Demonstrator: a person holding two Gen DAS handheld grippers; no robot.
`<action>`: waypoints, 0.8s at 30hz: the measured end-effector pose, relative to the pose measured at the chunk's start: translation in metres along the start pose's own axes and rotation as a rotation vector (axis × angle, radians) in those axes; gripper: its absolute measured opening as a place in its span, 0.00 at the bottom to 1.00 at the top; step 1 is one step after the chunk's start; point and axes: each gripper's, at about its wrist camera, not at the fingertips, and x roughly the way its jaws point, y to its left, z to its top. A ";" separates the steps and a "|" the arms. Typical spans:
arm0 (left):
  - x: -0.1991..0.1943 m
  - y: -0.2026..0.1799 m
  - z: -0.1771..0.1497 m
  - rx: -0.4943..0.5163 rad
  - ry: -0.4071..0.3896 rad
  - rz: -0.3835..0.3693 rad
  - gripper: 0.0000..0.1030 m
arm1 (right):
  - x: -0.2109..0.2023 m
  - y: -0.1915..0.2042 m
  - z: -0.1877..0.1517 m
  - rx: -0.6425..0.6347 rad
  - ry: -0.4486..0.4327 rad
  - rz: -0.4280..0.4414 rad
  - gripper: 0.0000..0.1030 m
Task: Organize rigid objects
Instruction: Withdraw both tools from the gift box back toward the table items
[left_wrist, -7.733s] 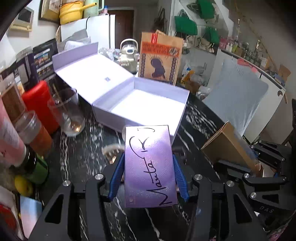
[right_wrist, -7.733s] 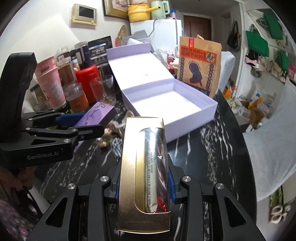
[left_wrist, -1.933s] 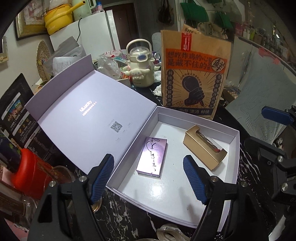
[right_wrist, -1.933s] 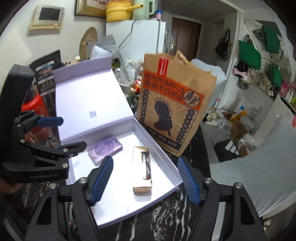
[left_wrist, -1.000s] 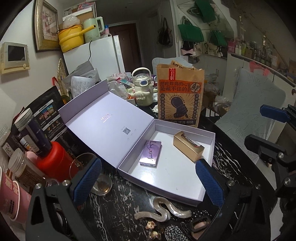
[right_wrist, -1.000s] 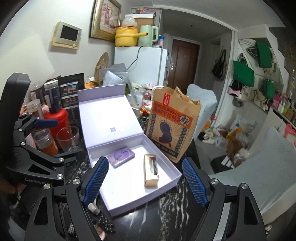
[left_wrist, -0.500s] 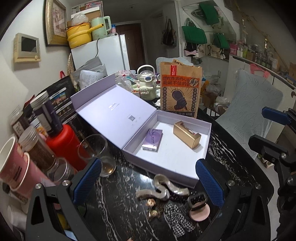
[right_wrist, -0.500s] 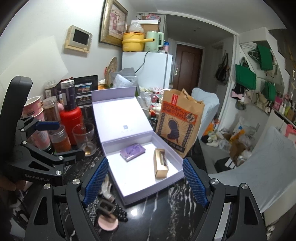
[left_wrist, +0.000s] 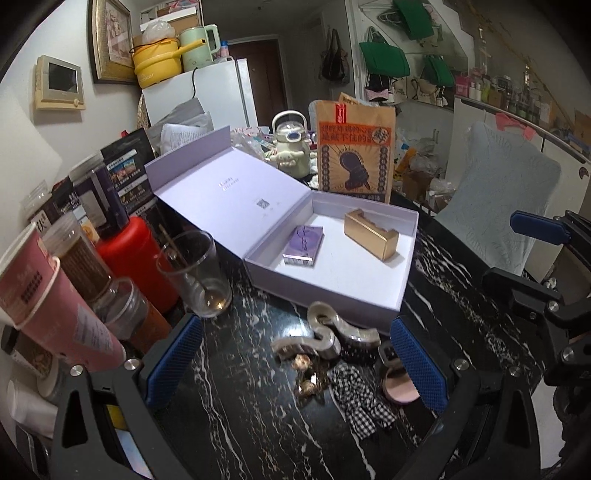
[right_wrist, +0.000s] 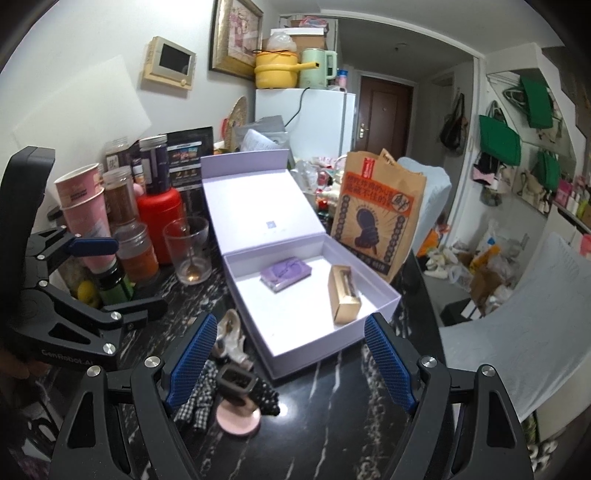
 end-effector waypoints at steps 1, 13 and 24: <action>0.001 0.000 -0.003 -0.001 0.006 -0.003 1.00 | 0.001 0.002 -0.002 -0.001 0.001 0.003 0.81; 0.011 -0.005 -0.039 -0.025 0.068 -0.045 1.00 | 0.009 0.010 -0.036 0.018 0.021 0.041 0.81; 0.031 -0.006 -0.065 -0.056 0.138 -0.087 1.00 | 0.027 0.013 -0.063 0.055 0.065 0.076 0.81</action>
